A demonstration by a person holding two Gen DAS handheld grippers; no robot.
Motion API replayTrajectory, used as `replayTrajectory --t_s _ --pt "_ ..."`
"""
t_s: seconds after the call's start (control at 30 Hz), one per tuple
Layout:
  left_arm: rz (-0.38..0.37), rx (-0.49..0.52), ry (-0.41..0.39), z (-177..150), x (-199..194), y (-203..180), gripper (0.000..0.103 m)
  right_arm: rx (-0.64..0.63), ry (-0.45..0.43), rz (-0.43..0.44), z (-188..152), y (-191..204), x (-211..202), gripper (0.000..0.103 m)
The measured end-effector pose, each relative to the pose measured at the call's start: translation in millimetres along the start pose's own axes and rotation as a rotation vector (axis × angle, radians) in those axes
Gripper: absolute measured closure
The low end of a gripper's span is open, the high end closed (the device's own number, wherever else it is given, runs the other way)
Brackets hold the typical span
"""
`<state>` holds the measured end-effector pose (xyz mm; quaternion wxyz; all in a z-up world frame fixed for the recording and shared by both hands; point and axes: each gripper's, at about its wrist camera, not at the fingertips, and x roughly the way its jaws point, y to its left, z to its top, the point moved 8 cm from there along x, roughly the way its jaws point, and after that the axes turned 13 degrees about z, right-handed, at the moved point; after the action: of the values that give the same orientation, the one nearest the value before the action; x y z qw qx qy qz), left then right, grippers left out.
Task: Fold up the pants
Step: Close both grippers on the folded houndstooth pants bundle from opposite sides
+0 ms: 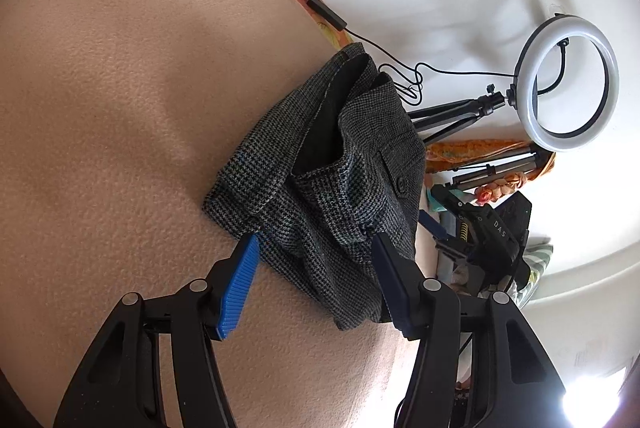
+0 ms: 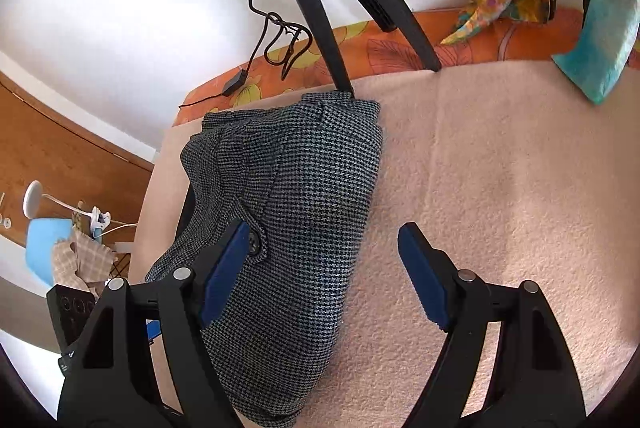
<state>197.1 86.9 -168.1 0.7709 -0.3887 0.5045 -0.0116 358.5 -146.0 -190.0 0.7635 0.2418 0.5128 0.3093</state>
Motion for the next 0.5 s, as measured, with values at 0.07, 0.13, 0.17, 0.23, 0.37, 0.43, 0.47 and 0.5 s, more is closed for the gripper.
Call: replayTrajectory --t_s 0.07,0.13,0.17,0.23,0.37,0.43,0.47,0.5 --pt "0.015 -0.021 0.005 -2 3 6 0.041 0.018 0.006 0.022 -3 -3 1 0.023" --pt "0.031 -0.049 0.027 -3 8 12 0.036 0.027 0.011 0.030 -5 -3 8 0.023" --pt "0.036 -0.059 0.040 -4 12 14 0.036 0.026 0.015 0.033 -5 -3 10 0.023" --pt "0.035 -0.063 0.040 -2 15 15 0.036 0.022 0.020 0.039 -7 -2 15 0.023" --pt "-0.012 -0.055 0.000 3 14 7 0.035 0.014 0.032 0.053 -9 5 25 0.023" --pt "-0.039 -0.074 -0.012 5 15 5 0.030 0.014 0.038 0.056 -10 6 29 0.023" --pt "-0.045 -0.085 -0.016 7 16 6 0.030 0.016 0.041 0.057 -10 6 31 0.023" --pt "-0.046 -0.096 -0.021 8 17 8 0.030 0.018 0.043 0.057 -11 6 33 0.023"
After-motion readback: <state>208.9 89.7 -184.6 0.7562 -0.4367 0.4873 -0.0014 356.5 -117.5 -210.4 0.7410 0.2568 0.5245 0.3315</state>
